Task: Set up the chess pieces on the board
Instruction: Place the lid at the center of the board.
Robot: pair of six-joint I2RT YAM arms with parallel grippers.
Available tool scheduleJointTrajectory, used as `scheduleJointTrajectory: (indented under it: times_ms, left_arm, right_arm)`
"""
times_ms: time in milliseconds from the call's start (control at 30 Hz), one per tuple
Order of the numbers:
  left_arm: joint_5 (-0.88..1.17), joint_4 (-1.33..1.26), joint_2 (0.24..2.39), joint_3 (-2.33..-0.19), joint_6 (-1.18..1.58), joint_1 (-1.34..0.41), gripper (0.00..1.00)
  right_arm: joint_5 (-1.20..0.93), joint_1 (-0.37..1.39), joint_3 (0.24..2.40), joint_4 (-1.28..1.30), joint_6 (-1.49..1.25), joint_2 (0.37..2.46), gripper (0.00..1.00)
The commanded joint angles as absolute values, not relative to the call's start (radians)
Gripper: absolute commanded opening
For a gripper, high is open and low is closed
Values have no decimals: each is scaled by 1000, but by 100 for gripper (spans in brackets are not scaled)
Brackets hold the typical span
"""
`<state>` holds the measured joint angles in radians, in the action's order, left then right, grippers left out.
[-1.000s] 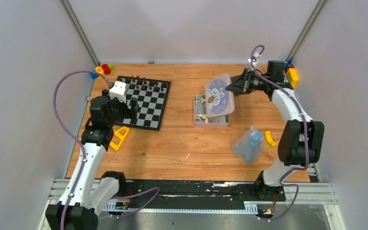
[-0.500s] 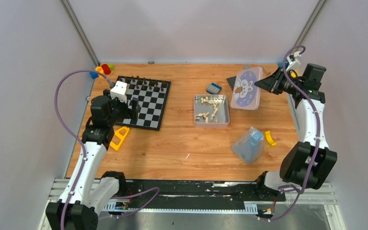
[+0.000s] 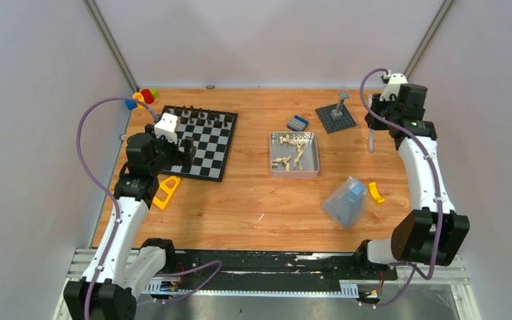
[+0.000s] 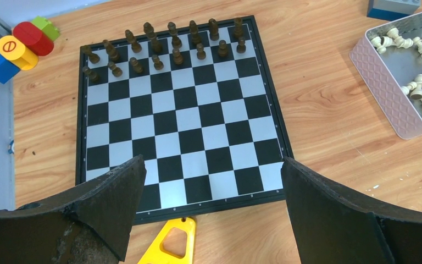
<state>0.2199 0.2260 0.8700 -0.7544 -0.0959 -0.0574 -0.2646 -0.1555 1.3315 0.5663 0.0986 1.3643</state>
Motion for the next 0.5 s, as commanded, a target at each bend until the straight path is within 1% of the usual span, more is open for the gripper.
scheduleJointTrajectory:
  times_ms: [0, 100, 200, 333, 467]
  left_arm:
    - [238, 202, 861, -758, -101, -53, 100]
    - [238, 204, 848, -758, -101, -53, 100]
    - [243, 204, 840, -756, -98, -53, 100]
    - [250, 203, 838, -755, -95, -53, 100]
    - [252, 203, 838, -752, -97, -52, 100]
  right_arm:
    - [15, -62, 1297, 503, 188, 1447, 0]
    - [144, 8, 1295, 502, 224, 1544, 0]
    - [217, 70, 1289, 504, 238, 1633, 0]
    - [193, 110, 1298, 516, 210, 1713, 0]
    - [114, 145, 1328, 559, 166, 1776, 1]
